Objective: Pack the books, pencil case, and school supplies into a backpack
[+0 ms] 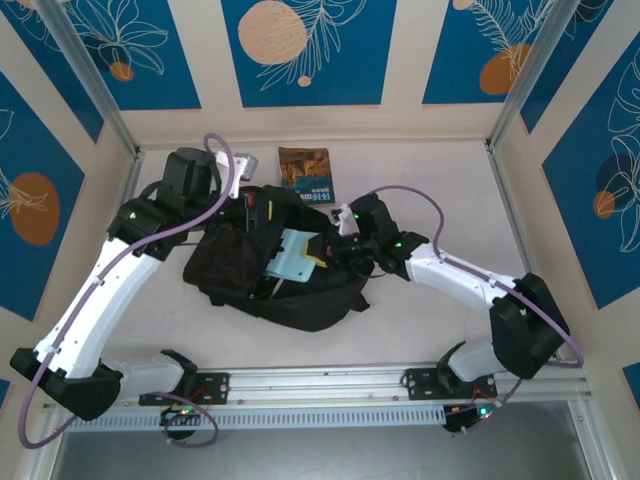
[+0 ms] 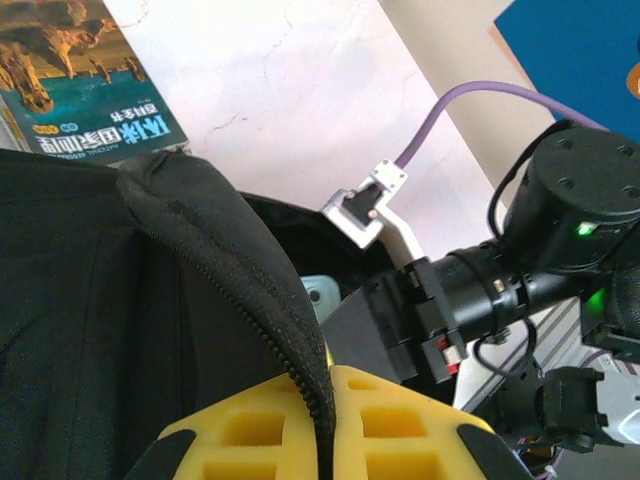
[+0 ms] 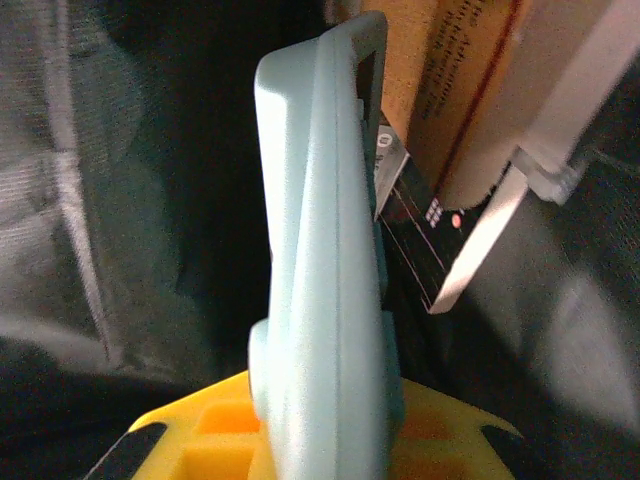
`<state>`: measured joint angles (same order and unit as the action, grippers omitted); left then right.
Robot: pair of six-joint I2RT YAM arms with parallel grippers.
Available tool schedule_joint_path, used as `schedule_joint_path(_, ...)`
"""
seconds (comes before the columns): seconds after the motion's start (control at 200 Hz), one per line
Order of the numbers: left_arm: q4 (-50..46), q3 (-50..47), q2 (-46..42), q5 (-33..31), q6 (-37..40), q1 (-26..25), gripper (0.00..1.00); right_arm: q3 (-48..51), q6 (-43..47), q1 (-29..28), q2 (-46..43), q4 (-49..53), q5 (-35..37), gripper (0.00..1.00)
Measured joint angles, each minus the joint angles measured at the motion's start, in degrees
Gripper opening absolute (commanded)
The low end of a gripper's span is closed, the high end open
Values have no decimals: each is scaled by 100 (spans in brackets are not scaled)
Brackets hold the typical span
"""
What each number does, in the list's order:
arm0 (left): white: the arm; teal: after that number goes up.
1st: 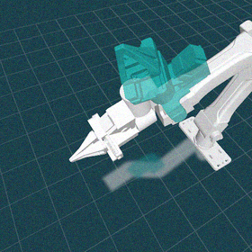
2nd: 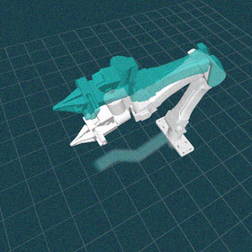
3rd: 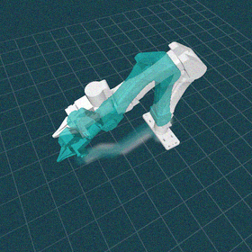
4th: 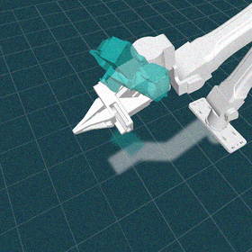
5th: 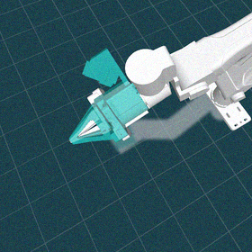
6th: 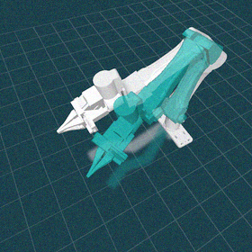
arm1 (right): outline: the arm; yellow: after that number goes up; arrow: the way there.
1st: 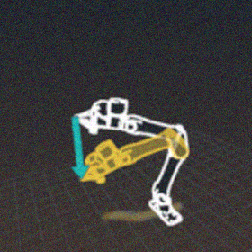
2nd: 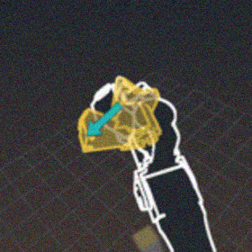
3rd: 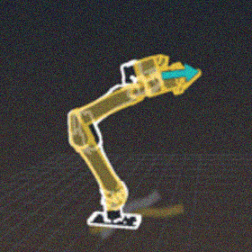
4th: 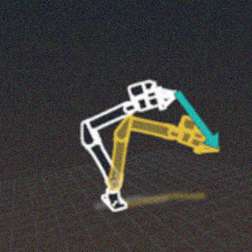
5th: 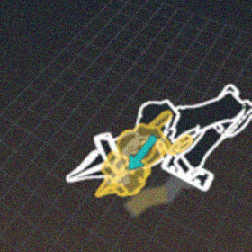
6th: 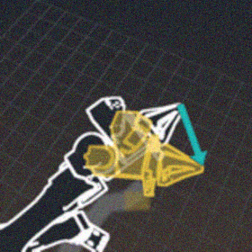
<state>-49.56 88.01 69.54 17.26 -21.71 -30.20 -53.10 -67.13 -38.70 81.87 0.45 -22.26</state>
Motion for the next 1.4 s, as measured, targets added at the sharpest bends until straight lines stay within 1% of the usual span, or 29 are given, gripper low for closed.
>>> schedule_joint_path(0.085, -107, 118, 0, 0, -22, 20, 0, -227, -68, -133, 354, -258, 28, 8)
schedule_joint_path(0.205, -243, 267, 44, -2, -22, 24, 0, -778, -195, -339, 1027, -398, 76, 13)
schedule_joint_path(0.475, -264, 656, 293, -138, -85, 142, 0, -2413, -741, -870, 2789, -608, 688, 22)
schedule_joint_path(0.52, -243, 667, 319, -146, -114, 164, 0, -2592, -901, -920, 3067, -741, 820, 26)
schedule_joint_path(0.62, -197, 667, 382, -149, -190, 223, 0, -2903, -1196, -994, 3624, -929, 944, 43)
schedule_joint_path(0.63, -197, 667, 387, -149, -192, 229, 0, -2942, -1237, -994, 3696, -935, 940, 46)
schedule_joint_path(0.67, -192, 667, 409, -155, -195, 256, 0, -3086, -1259, -992, 3906, -973, 911, 52)
schedule_joint_path(0.76, -170, 667, 461, -219, -195, 337, 0, -3639, -1154, -964, 4221, -911, 723, 60)
schedule_joint_path(0.855, -63, 667, 446, -326, -229, 476, 0, -4376, -636, -949, 4478, -271, 542, 64)
schedule_joint_path(0.9, -15, 640, 413, -396, -291, 612, 0, -4618, -323, -938, 4516, 55, 490, 66)
schedule_joint_path(0.97, 70, 470, 282, -551, -398, 894, 0, -4719, 122, -929, 4441, 433, 402, 72)
schedule_joint_path(0.985, 83, 426, 247, -590, -422, 942, 0, -4719, 229, -929, 4422, 498, 400, 76)
schedule_joint_path(1.015, 94, 326, 162, -708, -470, 1043, 0, -4693, 411, -922, 4352, 623, 400, 78)
schedule_joint_path(1.03, 92, 258, 103, -780, -496, 1093, 0, -4673, 479, -922, 4312, 686, 407, 83)
schedule_joint_path(1.07, 87, 125, -31, -984, -538, 1180, 0, -4575, 710, -918, 4157, 861, 446, 85)
schedule_joint_path(1.09, 87, 50, -105, -1121, -549, 1217, 0, -4503, 896, -920, 4061, 955, 466, 88)
schedule_joint_path(1.235, 48, -278, -682, -1976, -632, 1257, 0, -4079, 1648, -960, 3156, 1574, 894, 89)
schedule_joint_path(1.4, -114, -299, -1025, -2855, -645, 1257, 0, -3753, 2083, -938, 2076, 1707, 1272, 88)
